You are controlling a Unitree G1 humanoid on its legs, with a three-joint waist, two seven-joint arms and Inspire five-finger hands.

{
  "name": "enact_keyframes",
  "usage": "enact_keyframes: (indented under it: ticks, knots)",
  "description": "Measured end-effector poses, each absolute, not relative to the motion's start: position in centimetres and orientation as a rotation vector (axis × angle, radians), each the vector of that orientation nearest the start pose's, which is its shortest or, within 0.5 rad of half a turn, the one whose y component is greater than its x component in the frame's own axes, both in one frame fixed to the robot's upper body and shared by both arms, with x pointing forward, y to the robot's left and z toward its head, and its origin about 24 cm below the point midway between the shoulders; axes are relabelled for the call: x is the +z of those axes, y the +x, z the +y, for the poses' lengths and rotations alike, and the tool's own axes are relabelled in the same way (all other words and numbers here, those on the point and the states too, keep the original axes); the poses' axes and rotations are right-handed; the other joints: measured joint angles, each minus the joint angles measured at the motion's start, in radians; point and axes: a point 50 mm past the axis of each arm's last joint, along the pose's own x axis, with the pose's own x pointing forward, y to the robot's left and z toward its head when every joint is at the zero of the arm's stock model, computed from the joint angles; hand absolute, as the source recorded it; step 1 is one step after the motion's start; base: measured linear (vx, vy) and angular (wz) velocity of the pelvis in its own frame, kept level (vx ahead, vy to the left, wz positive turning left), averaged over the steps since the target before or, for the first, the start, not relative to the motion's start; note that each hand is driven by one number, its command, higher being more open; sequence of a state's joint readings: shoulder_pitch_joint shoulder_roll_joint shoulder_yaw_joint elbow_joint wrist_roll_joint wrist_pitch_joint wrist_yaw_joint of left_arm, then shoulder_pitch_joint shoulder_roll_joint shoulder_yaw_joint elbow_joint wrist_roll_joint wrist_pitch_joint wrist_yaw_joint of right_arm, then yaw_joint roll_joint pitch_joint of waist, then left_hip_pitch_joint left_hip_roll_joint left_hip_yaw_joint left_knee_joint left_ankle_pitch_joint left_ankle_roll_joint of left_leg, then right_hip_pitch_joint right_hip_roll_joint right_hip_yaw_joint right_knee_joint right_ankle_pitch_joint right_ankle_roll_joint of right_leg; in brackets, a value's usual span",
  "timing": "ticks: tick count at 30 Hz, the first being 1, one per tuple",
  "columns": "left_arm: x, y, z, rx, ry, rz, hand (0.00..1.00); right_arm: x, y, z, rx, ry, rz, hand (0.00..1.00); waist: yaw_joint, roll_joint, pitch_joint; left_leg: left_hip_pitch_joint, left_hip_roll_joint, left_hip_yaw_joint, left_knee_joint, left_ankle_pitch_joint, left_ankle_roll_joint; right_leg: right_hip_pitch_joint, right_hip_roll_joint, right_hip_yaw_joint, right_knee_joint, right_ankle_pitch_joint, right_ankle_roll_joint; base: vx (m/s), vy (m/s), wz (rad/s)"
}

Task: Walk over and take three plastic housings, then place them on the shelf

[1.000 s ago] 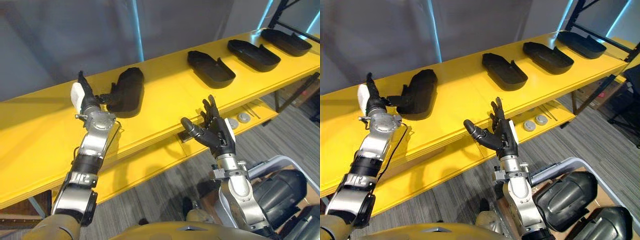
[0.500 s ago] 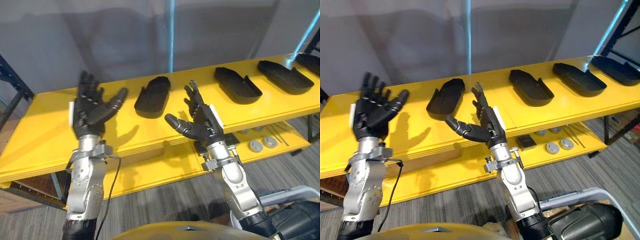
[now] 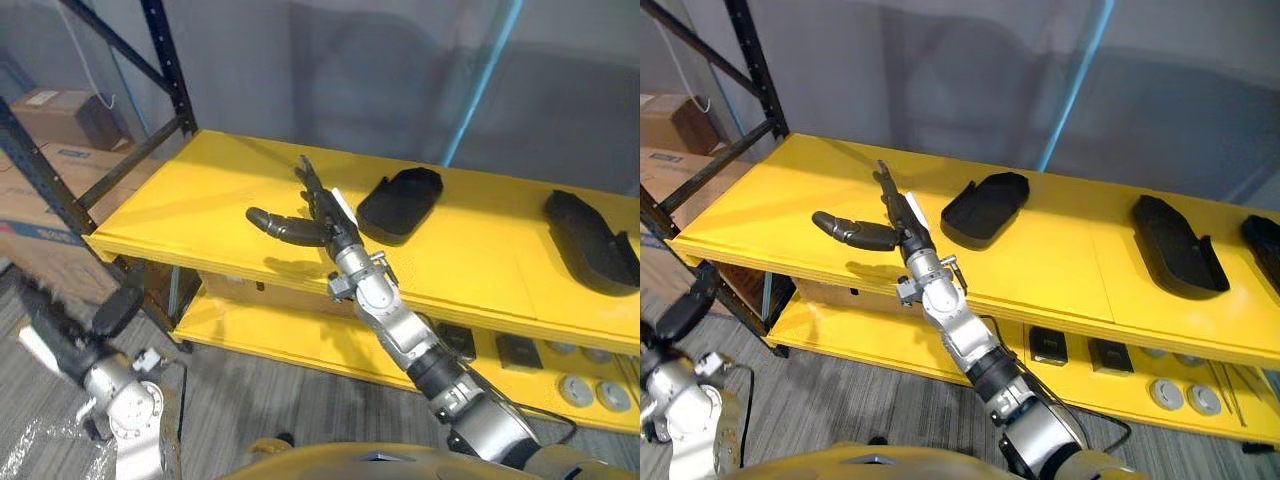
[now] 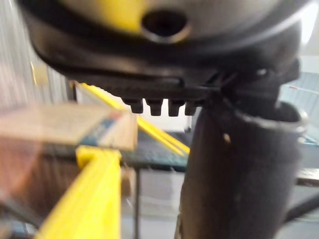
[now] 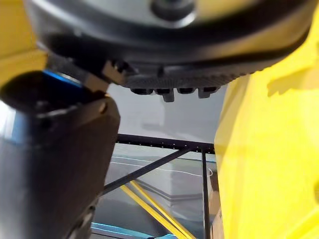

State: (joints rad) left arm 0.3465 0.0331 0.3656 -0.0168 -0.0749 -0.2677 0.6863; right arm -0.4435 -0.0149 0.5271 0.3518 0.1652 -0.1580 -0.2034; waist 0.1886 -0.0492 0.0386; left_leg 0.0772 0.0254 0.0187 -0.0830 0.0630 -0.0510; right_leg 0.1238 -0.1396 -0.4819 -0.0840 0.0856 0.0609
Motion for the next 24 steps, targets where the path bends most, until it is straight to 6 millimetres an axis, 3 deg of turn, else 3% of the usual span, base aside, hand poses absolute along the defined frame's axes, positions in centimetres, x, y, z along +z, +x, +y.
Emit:
enact_keyframes:
  ticks: [3,4,6,9,13,20,24]
  knots:
    - [-2.6,10.1,29.4,1.231,0.17,0.201,1.0,8.3,30.1,0.0,0.385,-0.037,-0.146,1.0,0.006,-0.006,0.002,-0.002,0.002,-0.003,0.001,-0.002,-0.003,0.0,0.001,-0.004,0.0,-0.008,-0.007,0.02,0.004,0.02]
    - [-4.6,8.8,29.3,1.246,0.163,0.298,1.0,7.5,30.3,0.7,0.34,-0.071,-0.09,1.0,0.011,-0.006,0.003,-0.009,0.003,-0.008,0.011,-0.008,-0.005,-0.001,0.002,-0.004,0.0,-0.009,-0.007,0.03,0.007,0.04]
    - [-5.8,8.3,28.9,1.22,0.157,0.356,1.0,6.6,30.5,0.8,0.289,-0.087,-0.038,1.0,0.021,-0.005,0.004,-0.017,0.004,-0.011,0.024,-0.013,-0.007,-0.002,0.004,-0.006,0.0,-0.009,-0.007,0.01,0.002,0.03]
    - [-8.6,7.2,27.6,1.066,0.073,0.502,1.0,4.4,30.4,0.6,0.164,-0.129,0.073,1.0,0.032,0.013,0.034,-0.032,0.007,-0.012,0.068,-0.035,-0.01,-0.001,0.006,-0.005,0.0,-0.01,-0.008,0.0,0.0,0.0]
    - [-11.6,6.9,24.4,0.768,-0.094,0.659,1.0,4.8,30.8,0.4,0.115,-0.134,0.058,1.0,0.027,0.061,0.08,-0.037,0.013,0.003,0.093,-0.046,-0.013,-0.002,0.01,0.018,0.0,-0.009,-0.008,-0.01,0.016,-0.15]
    - [-13.8,6.9,19.0,0.325,-0.422,0.788,1.0,5.3,30.9,0.7,0.104,-0.215,-0.002,1.0,0.003,0.098,0.111,-0.034,0.027,0.027,0.097,-0.056,-0.017,-0.013,0.021,0.039,0.001,-0.012,-0.004,0.03,-0.001,-0.1]
    - [-13.9,7.3,17.8,0.189,-0.479,0.788,1.0,5.8,31.2,0.4,0.073,-0.214,-0.03,1.0,-0.002,0.127,0.131,-0.032,0.025,0.045,0.097,-0.055,-0.011,-0.016,0.017,0.051,0.005,-0.005,-0.003,0.04,0.023,-0.12]
